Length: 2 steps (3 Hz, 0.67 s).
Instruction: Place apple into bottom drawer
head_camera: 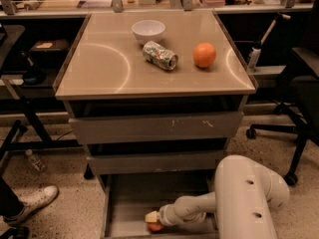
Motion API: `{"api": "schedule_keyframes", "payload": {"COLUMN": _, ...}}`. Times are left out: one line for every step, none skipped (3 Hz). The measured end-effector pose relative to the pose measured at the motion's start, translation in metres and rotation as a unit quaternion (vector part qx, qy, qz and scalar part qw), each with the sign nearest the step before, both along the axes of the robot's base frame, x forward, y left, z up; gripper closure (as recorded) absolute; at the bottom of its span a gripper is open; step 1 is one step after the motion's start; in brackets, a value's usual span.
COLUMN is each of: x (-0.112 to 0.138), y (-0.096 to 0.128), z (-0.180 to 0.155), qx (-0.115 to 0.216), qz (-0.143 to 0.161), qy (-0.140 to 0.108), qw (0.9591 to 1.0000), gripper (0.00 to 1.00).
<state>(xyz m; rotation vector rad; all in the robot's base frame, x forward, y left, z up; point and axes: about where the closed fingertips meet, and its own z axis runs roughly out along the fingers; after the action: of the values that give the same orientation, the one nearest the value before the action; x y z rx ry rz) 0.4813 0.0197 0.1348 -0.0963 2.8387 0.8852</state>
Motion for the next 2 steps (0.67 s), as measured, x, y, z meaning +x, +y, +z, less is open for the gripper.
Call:
{"api": "schedule_keyframes", "payload": {"x": 0.0, "y": 0.0, "z": 0.0, "qx": 0.0, "qz": 0.0, "qy": 0.0, "qw": 1.0, "gripper": 0.11}}
{"api": "schedule_keyframes", "payload": {"x": -0.0001, "y": 0.0001, "z": 0.0, "qx": 0.0, "qz": 0.0, "qy": 0.0, "qw": 1.0, "gripper": 0.0}}
